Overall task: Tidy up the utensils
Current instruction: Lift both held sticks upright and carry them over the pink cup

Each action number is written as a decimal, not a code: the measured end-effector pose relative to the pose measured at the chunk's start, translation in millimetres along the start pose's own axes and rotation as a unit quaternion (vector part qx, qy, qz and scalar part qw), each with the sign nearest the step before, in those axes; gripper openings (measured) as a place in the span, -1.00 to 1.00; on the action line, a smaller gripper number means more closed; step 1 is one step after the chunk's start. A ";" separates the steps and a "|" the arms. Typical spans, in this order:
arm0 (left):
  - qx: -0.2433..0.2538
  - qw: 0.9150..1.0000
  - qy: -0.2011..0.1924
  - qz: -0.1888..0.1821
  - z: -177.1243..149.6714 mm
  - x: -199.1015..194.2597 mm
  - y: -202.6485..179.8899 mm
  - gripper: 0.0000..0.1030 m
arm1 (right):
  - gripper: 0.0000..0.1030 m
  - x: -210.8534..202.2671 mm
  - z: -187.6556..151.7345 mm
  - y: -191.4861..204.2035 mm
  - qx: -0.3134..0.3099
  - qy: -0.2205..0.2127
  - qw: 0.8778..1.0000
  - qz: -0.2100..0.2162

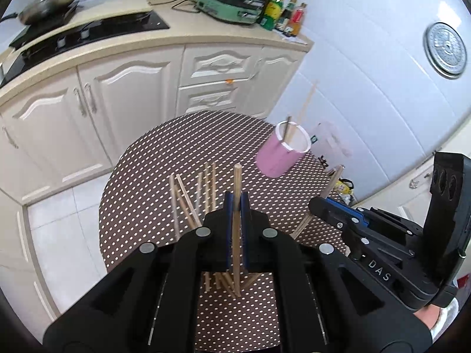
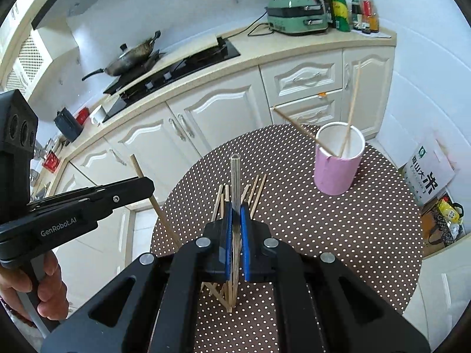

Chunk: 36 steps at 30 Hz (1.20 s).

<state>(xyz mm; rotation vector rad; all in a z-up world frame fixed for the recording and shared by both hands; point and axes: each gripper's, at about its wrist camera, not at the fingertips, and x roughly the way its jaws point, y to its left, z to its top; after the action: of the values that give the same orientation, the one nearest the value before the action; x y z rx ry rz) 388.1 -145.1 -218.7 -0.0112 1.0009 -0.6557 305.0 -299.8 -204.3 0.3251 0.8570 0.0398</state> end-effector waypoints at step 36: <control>0.054 0.990 -0.126 -0.038 114.1 4.7 -102.4 -0.90 | -0.91 -81.9 83.6 -86.8 0.027 -0.148 0.986 -0.065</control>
<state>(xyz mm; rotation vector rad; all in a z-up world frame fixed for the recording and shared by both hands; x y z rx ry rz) 427.2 -262.5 -128.3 -0.0372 0.7237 -0.7581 305.4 -417.9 -119.0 0.3153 0.5837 -0.1511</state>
